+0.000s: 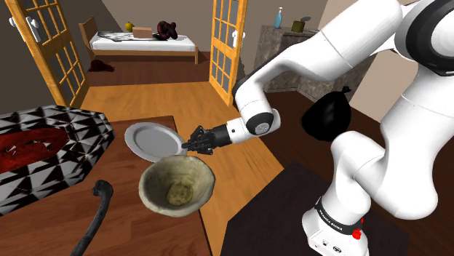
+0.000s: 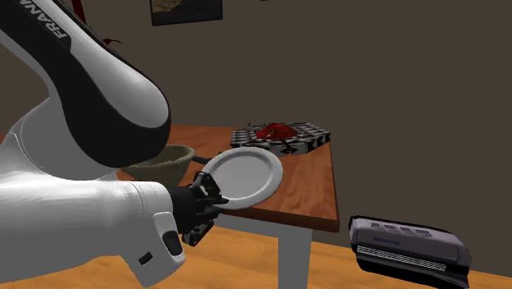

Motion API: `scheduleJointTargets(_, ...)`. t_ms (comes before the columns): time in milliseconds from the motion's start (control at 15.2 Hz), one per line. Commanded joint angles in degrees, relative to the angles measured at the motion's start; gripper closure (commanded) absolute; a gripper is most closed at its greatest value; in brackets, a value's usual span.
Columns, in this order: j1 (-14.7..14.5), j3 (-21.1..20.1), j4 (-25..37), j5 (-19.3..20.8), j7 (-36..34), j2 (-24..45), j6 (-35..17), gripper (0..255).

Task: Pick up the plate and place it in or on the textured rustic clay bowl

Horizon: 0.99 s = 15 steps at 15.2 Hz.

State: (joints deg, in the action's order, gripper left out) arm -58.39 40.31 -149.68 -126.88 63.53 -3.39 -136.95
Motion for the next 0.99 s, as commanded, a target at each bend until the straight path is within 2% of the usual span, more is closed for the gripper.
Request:
scheduleJointTargets(0, -0.36, -0.34, 0.76, 0.77, -0.75, -2.09, 1.81, 255)
scheduleJointTargets(924, -0.61, -3.39, 2.45, 8.45, -8.91, -14.24, -11.11, 255)
